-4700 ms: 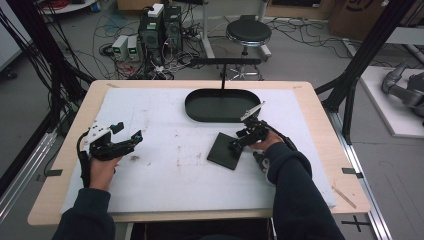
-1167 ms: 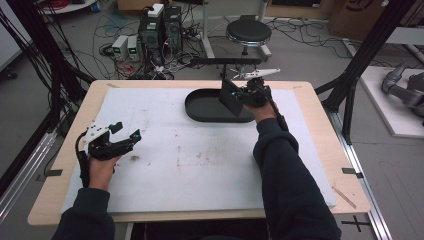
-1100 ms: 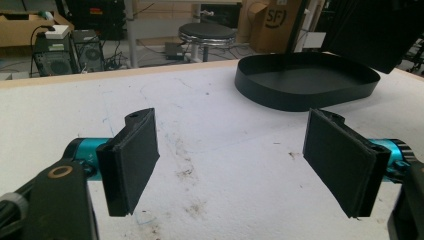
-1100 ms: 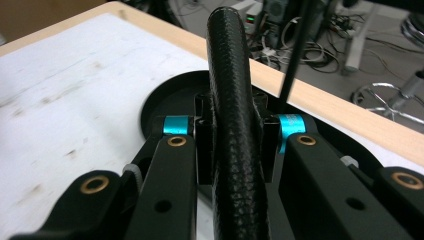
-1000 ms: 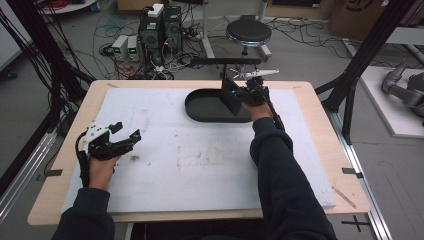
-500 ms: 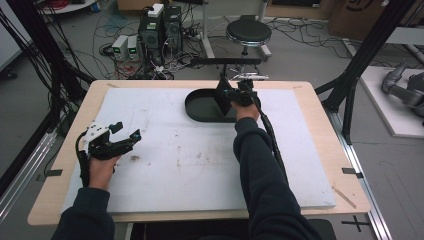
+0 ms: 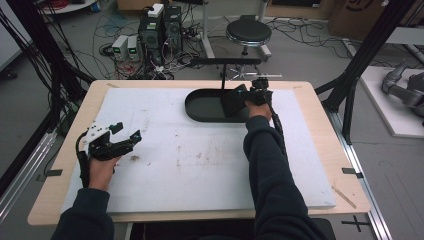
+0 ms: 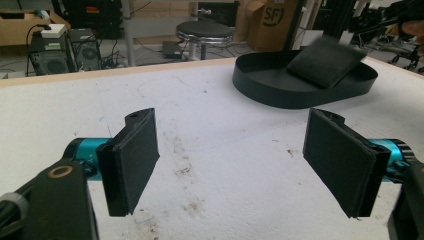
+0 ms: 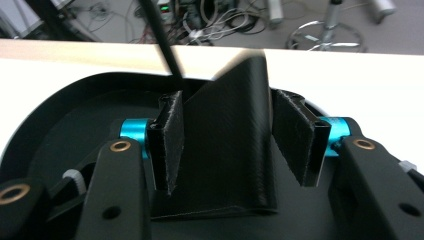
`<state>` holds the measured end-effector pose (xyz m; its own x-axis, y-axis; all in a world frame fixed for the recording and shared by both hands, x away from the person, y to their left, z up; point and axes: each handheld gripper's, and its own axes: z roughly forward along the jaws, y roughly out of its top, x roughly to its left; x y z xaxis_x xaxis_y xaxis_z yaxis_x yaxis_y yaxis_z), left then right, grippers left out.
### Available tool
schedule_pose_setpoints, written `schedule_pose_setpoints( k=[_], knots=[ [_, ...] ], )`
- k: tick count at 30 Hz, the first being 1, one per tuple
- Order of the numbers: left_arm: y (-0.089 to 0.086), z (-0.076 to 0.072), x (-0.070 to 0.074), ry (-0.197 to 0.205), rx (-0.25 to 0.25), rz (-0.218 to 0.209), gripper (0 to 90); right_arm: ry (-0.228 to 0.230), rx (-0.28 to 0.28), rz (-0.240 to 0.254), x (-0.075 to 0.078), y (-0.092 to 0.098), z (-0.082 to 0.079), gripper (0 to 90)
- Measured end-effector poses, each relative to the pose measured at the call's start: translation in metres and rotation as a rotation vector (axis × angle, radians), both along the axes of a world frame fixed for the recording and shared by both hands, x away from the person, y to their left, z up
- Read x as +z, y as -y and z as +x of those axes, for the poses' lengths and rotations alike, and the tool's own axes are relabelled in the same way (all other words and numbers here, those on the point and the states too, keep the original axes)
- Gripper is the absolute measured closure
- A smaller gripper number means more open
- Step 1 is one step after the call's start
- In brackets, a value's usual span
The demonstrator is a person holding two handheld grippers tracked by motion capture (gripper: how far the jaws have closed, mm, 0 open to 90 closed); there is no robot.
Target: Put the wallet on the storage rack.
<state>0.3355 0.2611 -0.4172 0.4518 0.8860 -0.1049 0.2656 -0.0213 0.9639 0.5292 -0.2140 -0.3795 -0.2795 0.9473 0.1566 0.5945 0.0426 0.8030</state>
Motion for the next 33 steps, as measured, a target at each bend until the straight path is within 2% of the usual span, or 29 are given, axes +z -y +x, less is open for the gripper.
schedule_pose_setpoints(
  k=[2,3,4,7,8,9,10,11,12,13,15,16,17,18,19,20,21,22,23,24,25,27,30,33],
  knots=[
    [0.000,0.000,0.000,-0.001,0.001,0.001,22.1,0.015,-0.018,0.010,0.010,0.015,-0.005,44.4],
    [0.000,0.000,0.000,-0.001,0.001,0.001,22.1,0.015,-0.018,0.010,0.010,0.015,-0.005,44.4],
    [0.000,0.000,0.000,-0.001,0.000,0.002,22.1,0.040,-0.020,-0.008,0.019,0.025,-0.009,44.4],
    [0.000,0.000,0.000,-0.003,0.001,0.005,22.0,0.057,-0.006,-0.018,0.029,0.035,-0.016,44.3],
    [0.000,0.000,0.000,-0.002,0.000,0.006,22.0,0.068,0.018,-0.047,0.038,0.045,-0.024,43.7],
    [0.000,0.000,0.000,-0.002,0.000,0.006,22.0,0.068,0.018,-0.047,0.038,0.045,-0.024,43.7],
    [0.000,0.000,0.000,-0.002,-0.001,0.005,22.0,0.075,0.047,-0.068,0.046,0.054,-0.035,41.7],
    [0.001,0.000,0.000,-0.002,0.000,0.006,22.0,0.075,0.047,-0.068,0.046,0.054,-0.035,41.7],
    [0.001,-0.001,0.000,-0.002,0.000,0.006,22.0,0.053,0.086,-0.089,0.053,0.062,-0.047,37.7],
    [0.001,-0.001,0.000,-0.001,-0.002,0.008,22.0,0.053,0.086,-0.089,0.053,0.062,-0.047,37.7],
    [0.001,-0.001,0.000,0.000,-0.001,0.005,22.0,0.064,0.131,-0.096,0.055,0.070,-0.063,36.9],
    [0.001,-0.001,0.000,0.001,0.000,0.006,22.0,0.085,0.149,-0.121,0.055,0.073,-0.073,36.2],
    [0.001,-0.001,0.000,0.000,0.002,0.005,22.0,0.067,0.160,-0.152,0.056,0.076,-0.081,32.6],
    [0.000,-0.001,0.000,0.000,0.006,0.002,22.0,0.066,0.196,-0.160,0.055,0.081,-0.099,30.6],
    [0.000,-0.001,0.000,0.000,0.006,0.002,22.0,0.066,0.196,-0.160,0.055,0.081,-0.099,30.6],
    [-0.001,-0.002,0.000,0.004,0.012,-0.008,22.0,0.111,0.230,-0.184,0.053,0.086,-0.119,30.0],
    [-0.001,-0.002,0.000,0.004,0.012,-0.008,22.0,0.111,0.230,-0.184,0.053,0.086,-0.119,30.0],
    [-0.001,-0.003,0.000,0.006,0.018,-0.012,22.0,0.133,0.244,-0.197,0.049,0.088,-0.135,26.1],
    [-0.002,-0.003,-0.001,0.008,0.016,-0.011,22.0,0.133,0.244,-0.197,0.049,0.088,-0.135,26.1],
    [-0.002,-0.004,-0.001,0.009,0.017,-0.011,21.2,0.153,0.247,-0.186,0.043,0.090,-0.148,23.0],
    [-0.002,-0.004,-0.001,0.008,0.018,-0.015,21.2,0.153,0.247,-0.186,0.043,0.090,-0.148,23.0],
    [-0.002,-0.004,0.000,0.010,0.017,-0.013,20.8,0.155,0.253,-0.184,0.036,0.089,-0.159,21.6],
    [-0.001,-0.005,0.000,0.009,0.022,-0.011,20.8,0.136,0.277,-0.204,0.020,0.085,-0.173,21.6],
    [0.000,-0.006,0.000,0.008,0.022,-0.009,20.8,0.124,0.283,-0.207,0.014,0.083,-0.181,21.6]
  ],
)
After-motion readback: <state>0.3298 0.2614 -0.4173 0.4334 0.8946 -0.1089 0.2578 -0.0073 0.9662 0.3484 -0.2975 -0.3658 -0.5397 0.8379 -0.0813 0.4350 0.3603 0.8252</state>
